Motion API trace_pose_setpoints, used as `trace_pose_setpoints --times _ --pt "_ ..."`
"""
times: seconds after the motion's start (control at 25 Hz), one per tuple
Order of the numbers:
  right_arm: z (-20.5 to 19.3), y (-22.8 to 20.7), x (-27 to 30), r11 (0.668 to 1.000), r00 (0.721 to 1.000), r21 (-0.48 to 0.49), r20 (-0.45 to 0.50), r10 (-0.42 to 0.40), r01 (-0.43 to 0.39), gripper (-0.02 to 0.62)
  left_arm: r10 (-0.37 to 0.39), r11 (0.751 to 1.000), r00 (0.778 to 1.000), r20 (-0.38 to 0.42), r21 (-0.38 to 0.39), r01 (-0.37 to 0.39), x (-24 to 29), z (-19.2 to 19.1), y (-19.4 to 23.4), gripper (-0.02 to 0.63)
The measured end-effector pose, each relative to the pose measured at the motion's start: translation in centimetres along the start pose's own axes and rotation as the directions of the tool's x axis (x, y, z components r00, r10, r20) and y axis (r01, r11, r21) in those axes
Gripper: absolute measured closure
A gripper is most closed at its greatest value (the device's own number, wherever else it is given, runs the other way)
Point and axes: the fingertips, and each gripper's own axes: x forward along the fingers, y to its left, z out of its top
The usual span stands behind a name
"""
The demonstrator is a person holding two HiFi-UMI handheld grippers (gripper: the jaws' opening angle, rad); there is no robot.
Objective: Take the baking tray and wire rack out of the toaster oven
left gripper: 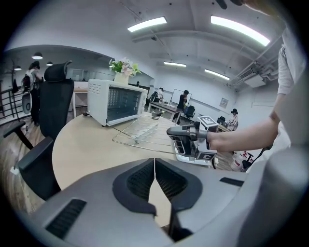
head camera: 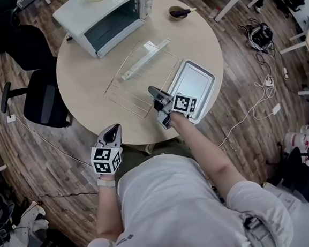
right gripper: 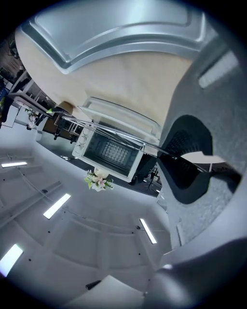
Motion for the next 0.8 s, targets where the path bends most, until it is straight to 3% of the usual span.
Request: trace_pose_setpoints --times 0.44,0.8 --pt "-7.8 4.9 5.3 1.0 0.999 0.0 -0.038 -0.017 0.017 0.589 0.029 0.999 1.0 0.008 -0.033 -0.029 -7.7 -2.4 7.0 0.609" --pt "-14.0 6.3 10.1 0.998 0.998 0.021 -0.036 -0.06 0.061 0.589 0.04 0.998 0.999 0.013 -0.045 -0.039 -12.4 -4.2 12.6 0.609"
